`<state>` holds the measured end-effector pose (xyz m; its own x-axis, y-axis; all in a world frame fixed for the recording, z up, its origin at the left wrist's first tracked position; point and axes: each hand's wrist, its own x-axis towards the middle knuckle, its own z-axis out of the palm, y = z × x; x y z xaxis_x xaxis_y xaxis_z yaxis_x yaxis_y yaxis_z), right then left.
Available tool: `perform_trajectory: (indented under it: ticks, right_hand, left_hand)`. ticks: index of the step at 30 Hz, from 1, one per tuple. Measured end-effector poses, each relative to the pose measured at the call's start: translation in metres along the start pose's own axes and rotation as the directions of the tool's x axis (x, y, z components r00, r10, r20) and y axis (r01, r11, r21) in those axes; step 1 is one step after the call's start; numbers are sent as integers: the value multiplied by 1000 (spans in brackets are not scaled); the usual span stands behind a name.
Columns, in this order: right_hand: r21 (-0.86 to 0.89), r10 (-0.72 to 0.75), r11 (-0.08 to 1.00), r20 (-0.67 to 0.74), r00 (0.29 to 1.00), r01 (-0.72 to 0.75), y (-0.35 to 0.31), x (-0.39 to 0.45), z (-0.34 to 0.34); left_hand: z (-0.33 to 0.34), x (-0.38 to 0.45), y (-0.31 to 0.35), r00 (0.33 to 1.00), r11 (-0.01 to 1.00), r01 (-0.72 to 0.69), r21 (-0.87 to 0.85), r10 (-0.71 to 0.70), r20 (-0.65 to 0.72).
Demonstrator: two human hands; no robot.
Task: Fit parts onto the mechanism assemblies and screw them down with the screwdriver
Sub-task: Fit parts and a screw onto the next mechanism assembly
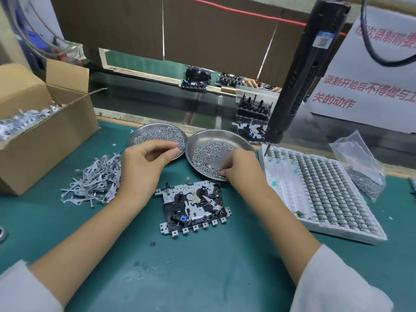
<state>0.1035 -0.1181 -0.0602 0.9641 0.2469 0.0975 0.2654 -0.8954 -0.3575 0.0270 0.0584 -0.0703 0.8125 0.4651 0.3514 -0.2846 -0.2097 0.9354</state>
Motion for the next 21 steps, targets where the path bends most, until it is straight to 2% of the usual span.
perform_trajectory:
  ticks: [7, 12, 14, 18, 21]
  right_hand:
    - [30, -25, 999, -67, 997, 27, 7, -6, 7]
    - [308, -27, 947, -193, 981, 87, 8, -11, 5]
    - [351, -32, 930, -221, 975, 110, 10, -15, 5]
    - [332, -38, 935, -268, 963, 129, 11, -19, 12]
    - [326, -53, 933, -290, 955, 151, 10, -21, 15]
  left_hand:
    - [-1, 4, -7, 1000, 1000, -16, -14, 16, -26]
    - [3, 1, -7, 1000, 999, 22, -38, -22, 2]
    - [1, 2, -7, 1000, 999, 22, -24, -21, 6]
    - [-9, 14, -10, 993, 972, -69, 224, 87, -73]
    - [-13, 23, -15, 986, 906, -135, 402, 162, -33]
